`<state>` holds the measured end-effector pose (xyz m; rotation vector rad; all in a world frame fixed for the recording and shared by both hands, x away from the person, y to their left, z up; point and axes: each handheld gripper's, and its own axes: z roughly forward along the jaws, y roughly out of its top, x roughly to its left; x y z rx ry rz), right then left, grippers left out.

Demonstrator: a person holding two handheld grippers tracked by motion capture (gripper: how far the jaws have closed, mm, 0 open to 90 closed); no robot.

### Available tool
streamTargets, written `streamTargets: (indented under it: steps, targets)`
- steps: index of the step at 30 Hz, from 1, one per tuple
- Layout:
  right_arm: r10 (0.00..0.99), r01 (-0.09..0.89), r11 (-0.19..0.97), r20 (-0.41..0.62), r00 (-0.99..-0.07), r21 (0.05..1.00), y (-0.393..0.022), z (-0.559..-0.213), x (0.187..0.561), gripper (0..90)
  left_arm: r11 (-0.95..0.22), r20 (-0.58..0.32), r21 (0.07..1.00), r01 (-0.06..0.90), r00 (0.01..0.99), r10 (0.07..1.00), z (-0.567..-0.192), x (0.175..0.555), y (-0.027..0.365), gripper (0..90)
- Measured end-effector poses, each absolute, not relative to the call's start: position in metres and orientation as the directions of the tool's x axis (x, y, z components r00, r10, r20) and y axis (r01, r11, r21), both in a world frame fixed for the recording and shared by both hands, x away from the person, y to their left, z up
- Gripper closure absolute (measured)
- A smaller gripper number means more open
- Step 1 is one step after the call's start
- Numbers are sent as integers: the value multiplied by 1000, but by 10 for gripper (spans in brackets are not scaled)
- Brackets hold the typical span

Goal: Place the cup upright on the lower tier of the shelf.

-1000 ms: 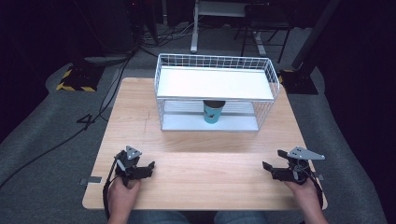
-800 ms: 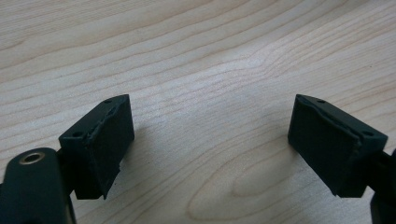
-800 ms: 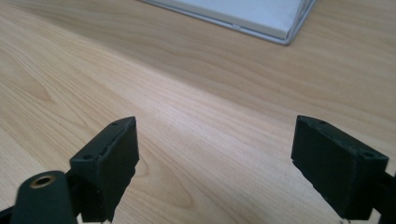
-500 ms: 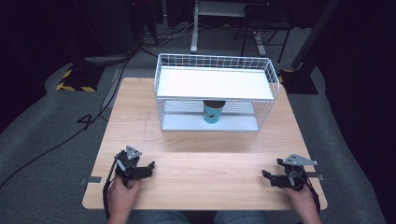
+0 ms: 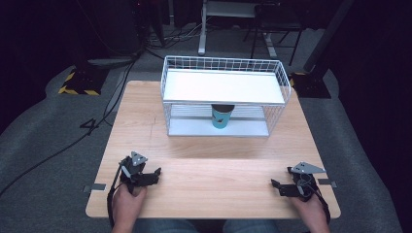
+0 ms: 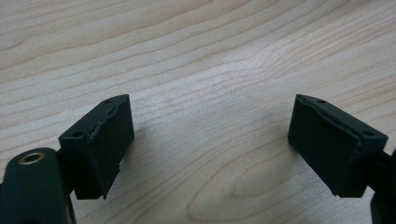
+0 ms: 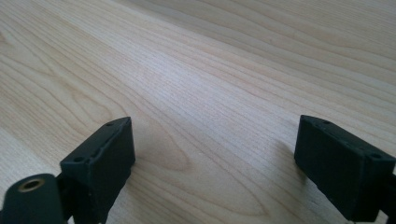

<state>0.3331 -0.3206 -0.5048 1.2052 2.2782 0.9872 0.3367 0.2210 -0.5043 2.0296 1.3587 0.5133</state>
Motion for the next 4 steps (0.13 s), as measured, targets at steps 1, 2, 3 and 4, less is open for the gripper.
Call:
streamTargets:
  steps: [1,2,3,4]
  targets:
    - [828,562,386,-6,-560,732,-321,-505,333,124,-265,-26,691,672,390,921,-504,337,221,149]
    - [828,562,386,-6,-561,732,-321,-505,333,124,-265,-26,692,672,390,921,-504,337,221,149]
    - [828,562,386,-6,-561,732,-321,-505,333,124,-265,-26,692,672,390,921,-504,337,221,149]
    - [828,561,386,-7,-561,732,-321,-505,333,124,-265,-26,691,672,390,921,-504,337,221,149]
